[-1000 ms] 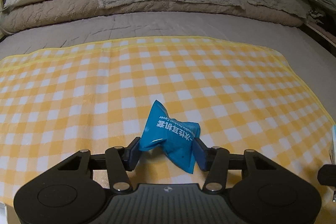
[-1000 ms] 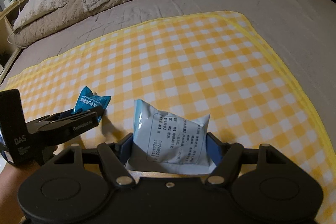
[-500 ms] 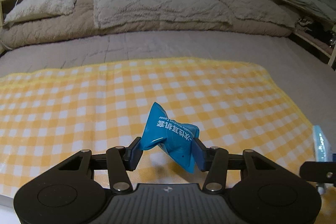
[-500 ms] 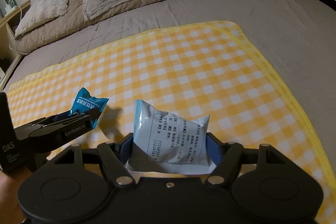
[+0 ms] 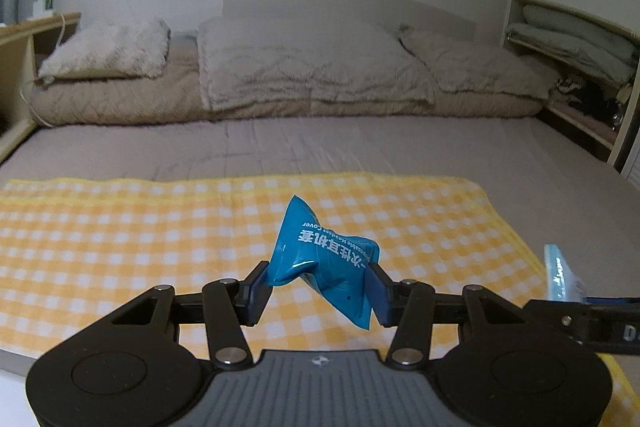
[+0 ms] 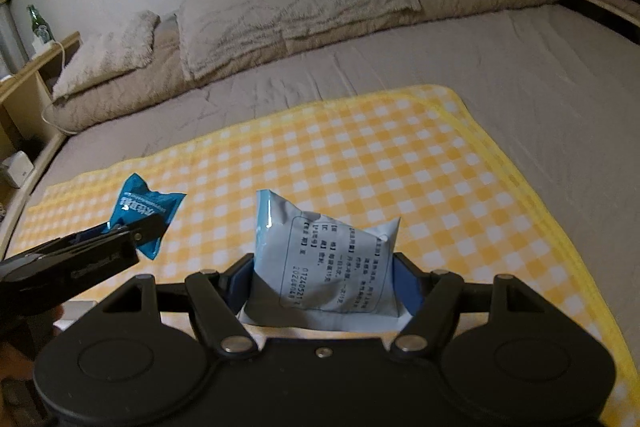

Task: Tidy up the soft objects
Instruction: 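Lift the blue packet and white sachet and carry them over the box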

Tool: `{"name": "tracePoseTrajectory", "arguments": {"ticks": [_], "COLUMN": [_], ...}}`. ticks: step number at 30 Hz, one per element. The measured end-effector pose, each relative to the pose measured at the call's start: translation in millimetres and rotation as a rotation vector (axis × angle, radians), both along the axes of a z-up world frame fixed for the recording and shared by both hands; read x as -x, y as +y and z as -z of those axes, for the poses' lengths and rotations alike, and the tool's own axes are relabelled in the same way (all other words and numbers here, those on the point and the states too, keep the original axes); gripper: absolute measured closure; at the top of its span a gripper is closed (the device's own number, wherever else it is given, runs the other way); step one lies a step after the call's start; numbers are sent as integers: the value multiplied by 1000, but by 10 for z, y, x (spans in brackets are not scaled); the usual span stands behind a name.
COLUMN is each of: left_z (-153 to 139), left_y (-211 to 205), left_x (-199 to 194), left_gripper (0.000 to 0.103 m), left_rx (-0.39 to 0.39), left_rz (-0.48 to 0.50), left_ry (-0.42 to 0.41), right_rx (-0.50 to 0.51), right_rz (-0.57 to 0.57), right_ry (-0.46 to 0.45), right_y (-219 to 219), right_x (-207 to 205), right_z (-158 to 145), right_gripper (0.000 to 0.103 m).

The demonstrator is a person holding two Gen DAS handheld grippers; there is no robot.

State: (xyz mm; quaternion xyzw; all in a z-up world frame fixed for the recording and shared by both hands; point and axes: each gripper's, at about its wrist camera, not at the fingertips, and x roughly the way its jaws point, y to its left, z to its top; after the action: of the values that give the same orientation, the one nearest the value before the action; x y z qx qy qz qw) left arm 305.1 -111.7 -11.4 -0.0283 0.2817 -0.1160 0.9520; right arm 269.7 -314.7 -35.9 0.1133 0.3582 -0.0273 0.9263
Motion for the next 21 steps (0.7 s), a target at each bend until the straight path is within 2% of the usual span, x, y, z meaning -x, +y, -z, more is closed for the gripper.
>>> {"name": "tracePoseTrajectory", "arguments": {"ticks": [12,21], "left_z": [-353,-395], "left_y": [608,1145], "left_x": [473,743], "left_gripper": [52,52], "left_rx": [9,24], "left_rz": [-77,-116], "left_ry": [-52,-40], "right_rx": [-23,-50], "right_rz": [-49,-116], "right_ry": [-93,-121], "right_y": [271,629], "right_x": [137,105], "right_z": [-276,-363], "right_gripper": [31,31]}}
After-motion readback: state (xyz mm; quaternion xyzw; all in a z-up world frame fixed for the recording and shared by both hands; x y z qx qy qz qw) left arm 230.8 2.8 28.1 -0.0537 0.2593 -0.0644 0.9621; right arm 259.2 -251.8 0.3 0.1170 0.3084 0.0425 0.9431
